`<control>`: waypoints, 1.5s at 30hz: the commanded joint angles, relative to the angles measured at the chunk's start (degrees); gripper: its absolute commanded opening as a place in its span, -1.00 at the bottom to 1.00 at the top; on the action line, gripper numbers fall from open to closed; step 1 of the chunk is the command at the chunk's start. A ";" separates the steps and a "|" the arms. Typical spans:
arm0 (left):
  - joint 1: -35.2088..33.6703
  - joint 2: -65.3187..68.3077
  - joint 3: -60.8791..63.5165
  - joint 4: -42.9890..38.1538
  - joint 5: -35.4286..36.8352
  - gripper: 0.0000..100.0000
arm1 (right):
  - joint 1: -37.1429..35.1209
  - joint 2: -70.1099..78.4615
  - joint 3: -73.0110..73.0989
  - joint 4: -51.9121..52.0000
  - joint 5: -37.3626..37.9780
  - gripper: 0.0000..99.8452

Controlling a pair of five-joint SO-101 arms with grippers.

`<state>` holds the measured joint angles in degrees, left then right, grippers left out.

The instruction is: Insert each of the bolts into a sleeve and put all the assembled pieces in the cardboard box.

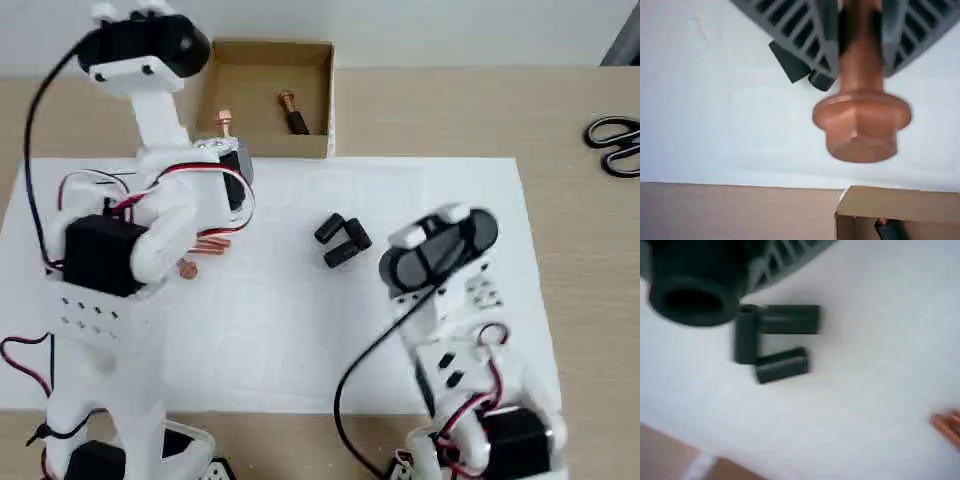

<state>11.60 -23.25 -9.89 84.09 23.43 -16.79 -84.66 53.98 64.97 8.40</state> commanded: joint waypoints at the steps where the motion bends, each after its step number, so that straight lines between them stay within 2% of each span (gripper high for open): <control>1: 2.46 -3.60 5.05 -5.98 1.23 -0.99 | -5.93 -8.48 3.43 -1.80 -9.76 -0.99; 3: 5.10 -4.57 7.34 -7.91 1.58 -0.99 | -6.37 -13.23 5.19 -1.71 -12.84 -0.99; 7: 10.11 -5.80 11.30 -12.92 1.58 -0.99 | -6.73 -19.91 9.93 -1.80 -13.45 -0.99; 13: 15.21 -5.98 16.92 -21.36 1.58 -0.99 | -6.90 -14.90 11.34 -3.21 -13.54 -0.99; 18: 17.67 -6.07 17.27 -24.18 1.41 -0.99 | -7.25 -10.07 16.70 -10.24 -13.71 -0.99; 22: 19.16 -6.51 17.27 -25.93 1.23 -0.99 | -10.15 -8.22 21.45 -14.64 -13.80 -0.99; 26: 18.64 -11.52 17.89 -26.99 1.05 -0.99 | -10.68 -8.22 23.65 -18.07 -14.68 -0.99; 32: 13.45 -25.05 19.21 -28.66 -5.54 -0.99 | -10.59 -8.22 23.65 -18.51 -18.20 -0.99; 37: 13.45 -29.27 28.18 -29.27 -4.13 -0.99 | -10.86 -8.22 23.65 -18.59 -18.29 -0.99; 39: 13.45 -30.07 33.63 -32.26 -1.76 -0.99 | -12.53 -8.22 23.65 -18.59 -18.29 -0.99; 42: 13.45 -31.47 41.10 -39.91 -1.32 -0.99 | -16.31 -8.22 23.74 -18.59 -18.29 -0.99; 45: 13.54 -32.88 48.48 -46.77 -1.32 -0.99 | -16.92 -8.22 23.74 -18.59 -18.29 -0.99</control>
<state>25.14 -53.93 33.98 44.18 21.58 -32.88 -92.92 78.07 47.91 -9.36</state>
